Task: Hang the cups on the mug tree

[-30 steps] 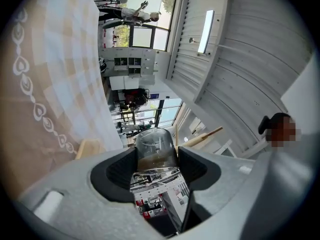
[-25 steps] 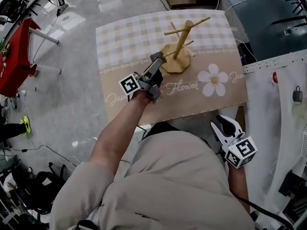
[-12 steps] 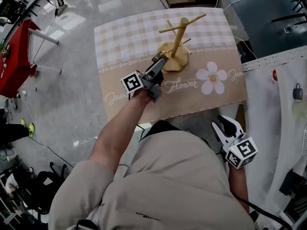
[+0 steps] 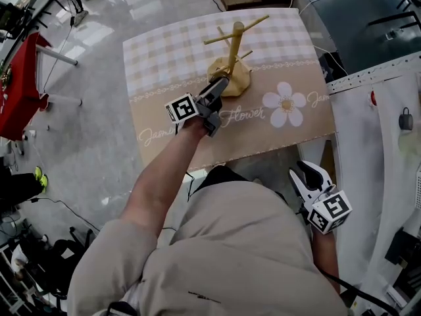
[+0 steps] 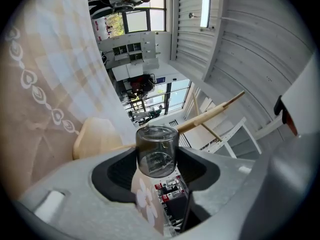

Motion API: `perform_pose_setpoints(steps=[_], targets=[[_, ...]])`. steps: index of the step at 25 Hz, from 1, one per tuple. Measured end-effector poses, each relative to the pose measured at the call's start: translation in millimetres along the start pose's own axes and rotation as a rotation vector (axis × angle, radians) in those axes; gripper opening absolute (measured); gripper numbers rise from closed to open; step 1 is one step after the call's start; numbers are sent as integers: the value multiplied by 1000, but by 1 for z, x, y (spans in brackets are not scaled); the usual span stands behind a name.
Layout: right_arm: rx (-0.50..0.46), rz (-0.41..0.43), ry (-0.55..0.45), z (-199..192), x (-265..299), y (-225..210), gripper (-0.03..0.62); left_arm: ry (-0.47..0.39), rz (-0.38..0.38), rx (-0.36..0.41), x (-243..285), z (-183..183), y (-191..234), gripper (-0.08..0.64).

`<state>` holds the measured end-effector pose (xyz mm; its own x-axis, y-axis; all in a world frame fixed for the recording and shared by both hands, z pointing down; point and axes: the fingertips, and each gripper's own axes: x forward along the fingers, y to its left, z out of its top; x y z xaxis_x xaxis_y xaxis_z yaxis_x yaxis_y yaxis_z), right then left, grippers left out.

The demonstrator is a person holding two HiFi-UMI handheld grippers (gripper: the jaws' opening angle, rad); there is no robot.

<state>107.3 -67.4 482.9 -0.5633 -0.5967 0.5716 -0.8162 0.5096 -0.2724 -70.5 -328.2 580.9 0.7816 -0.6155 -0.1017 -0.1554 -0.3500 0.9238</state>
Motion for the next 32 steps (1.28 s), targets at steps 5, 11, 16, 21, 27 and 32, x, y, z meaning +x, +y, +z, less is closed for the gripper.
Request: perform_pose_setpoints(steps=[5, 11, 16, 21, 27, 32], targets=[[10, -22, -10, -7, -13, -6, 133, -11, 19, 11, 1, 0, 3, 253], [17, -26, -16, -14, -27, -9, 133, -24, 70, 34, 0, 1, 11, 252], [18, -27, -25, -19, -38, -14, 133, -37, 104, 47, 2, 2, 11, 252], [18, -25, -36, -26, -52, -19, 133, -56, 161, 83, -6, 2, 11, 252], [9, -10, -48, -32, -69, -26, 133, -74, 213, 115, -19, -3, 5, 252], [-15, 16, -63, -37, -80, -31, 133, -86, 242, 151, -36, -14, -9, 252]])
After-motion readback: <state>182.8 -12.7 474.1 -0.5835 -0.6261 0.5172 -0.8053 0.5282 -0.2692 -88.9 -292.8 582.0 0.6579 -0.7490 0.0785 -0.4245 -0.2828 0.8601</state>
